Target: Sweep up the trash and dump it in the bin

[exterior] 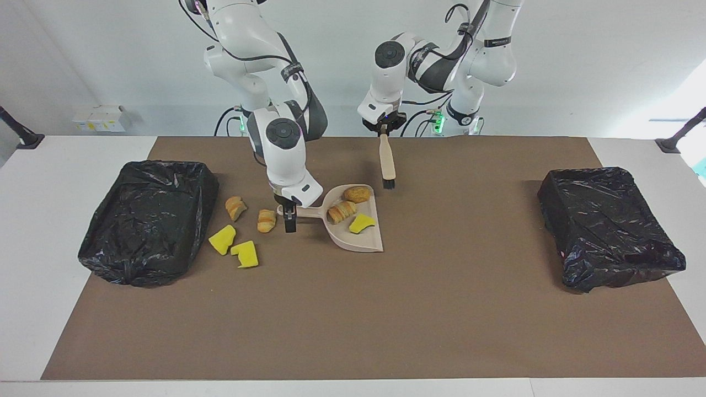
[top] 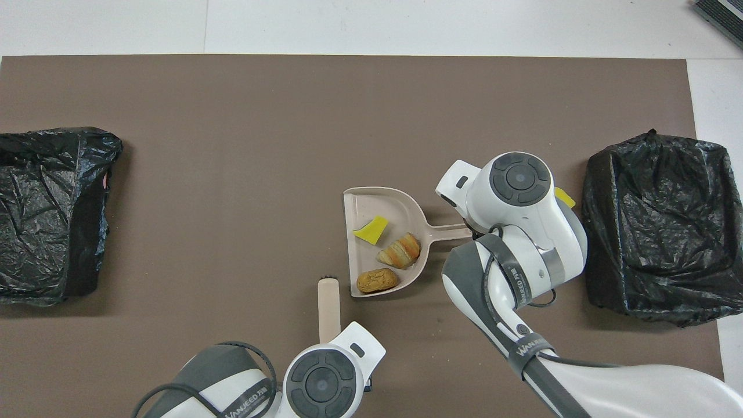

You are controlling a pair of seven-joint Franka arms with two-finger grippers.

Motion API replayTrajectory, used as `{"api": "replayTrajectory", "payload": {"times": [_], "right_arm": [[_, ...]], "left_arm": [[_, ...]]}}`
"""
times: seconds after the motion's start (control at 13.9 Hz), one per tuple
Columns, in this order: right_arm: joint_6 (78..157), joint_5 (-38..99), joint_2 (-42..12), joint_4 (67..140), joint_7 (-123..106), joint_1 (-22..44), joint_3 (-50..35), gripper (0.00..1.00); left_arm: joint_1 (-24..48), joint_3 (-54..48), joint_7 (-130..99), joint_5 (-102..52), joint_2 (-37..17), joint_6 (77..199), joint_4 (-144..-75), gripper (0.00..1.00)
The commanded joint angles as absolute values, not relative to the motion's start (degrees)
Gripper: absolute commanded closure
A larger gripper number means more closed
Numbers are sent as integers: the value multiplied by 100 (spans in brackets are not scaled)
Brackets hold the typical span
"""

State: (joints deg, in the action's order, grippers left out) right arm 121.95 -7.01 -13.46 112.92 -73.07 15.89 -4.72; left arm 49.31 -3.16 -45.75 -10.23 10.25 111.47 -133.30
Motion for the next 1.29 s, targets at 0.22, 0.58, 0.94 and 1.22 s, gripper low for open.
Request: {"api": "replayTrajectory", "payload": {"times": [0.22,0.58,0.94,1.22], "right_arm": [[12067,-694,-1292,11347,-7613,1670,-501,0],[12313,-721,-1336,11259,-7629,1741,-501,0],[12235,-694,-1283,11373,-7656,1828,-501,0],[12182,-712,-1310,11435,-7725,1854,-501,13]], "left_arm": [[5054,-211,-4579,-1028,1160,11276,-13474,100],[5045,-211,-4579,-1028,1151,11303,-13474,100],[5036,-211,-4570,-1028,1143,11347,-13474,100],[5019,-211,-4570,-1028,1143,11355,-13474,100]]}}
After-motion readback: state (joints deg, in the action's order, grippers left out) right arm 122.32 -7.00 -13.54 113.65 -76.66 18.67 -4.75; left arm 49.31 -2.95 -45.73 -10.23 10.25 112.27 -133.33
